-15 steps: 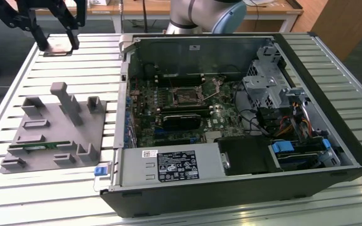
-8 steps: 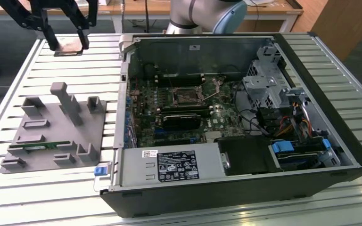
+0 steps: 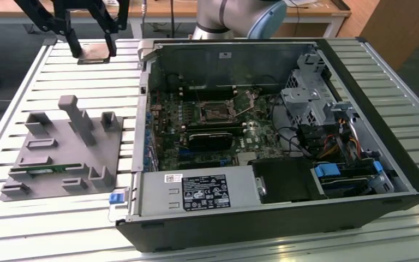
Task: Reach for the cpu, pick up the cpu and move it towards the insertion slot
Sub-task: 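Pick up the cpu and move it towards the insertion slot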
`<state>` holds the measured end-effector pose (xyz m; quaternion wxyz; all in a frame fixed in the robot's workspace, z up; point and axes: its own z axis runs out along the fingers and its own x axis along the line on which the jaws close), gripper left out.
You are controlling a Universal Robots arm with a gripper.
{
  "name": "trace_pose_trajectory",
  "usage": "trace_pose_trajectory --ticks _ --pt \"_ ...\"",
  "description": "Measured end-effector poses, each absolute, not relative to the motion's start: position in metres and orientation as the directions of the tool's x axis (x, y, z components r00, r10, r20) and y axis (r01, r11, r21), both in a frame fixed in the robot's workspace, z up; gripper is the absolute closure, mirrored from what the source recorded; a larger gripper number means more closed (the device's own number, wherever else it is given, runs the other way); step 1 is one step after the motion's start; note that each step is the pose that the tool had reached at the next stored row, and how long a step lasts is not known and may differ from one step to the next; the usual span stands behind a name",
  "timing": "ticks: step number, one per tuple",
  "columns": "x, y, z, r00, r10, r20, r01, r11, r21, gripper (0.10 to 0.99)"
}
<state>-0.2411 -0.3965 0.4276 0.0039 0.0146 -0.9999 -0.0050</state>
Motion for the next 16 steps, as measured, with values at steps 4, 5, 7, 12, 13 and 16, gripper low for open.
trace_pose_trajectory --ticks 4,5,7,12,13,16 --pt "-0.233 -0.396 0.428 -1.000 -0.029 0.008 -0.029 1.000 0.010 0.545" --pt "-0.231 -0.396 0.428 -1.000 -0.029 0.008 -0.029 1.000 0.010 0.545" --pt "-0.227 -0.396 0.428 -1.000 -0.029 0.008 -0.029 1.000 0.010 0.545" --pt "-0.215 -0.396 0.428 -1.000 -0.029 0.008 -0.029 1.000 0.010 0.545" --pt "-0.212 -0.396 0.428 -1.000 -0.029 0.008 -0.029 1.000 0.010 0.545" --pt "-0.202 -0.396 0.428 -1.000 -0.029 0.008 -0.029 1.000 0.010 0.545"
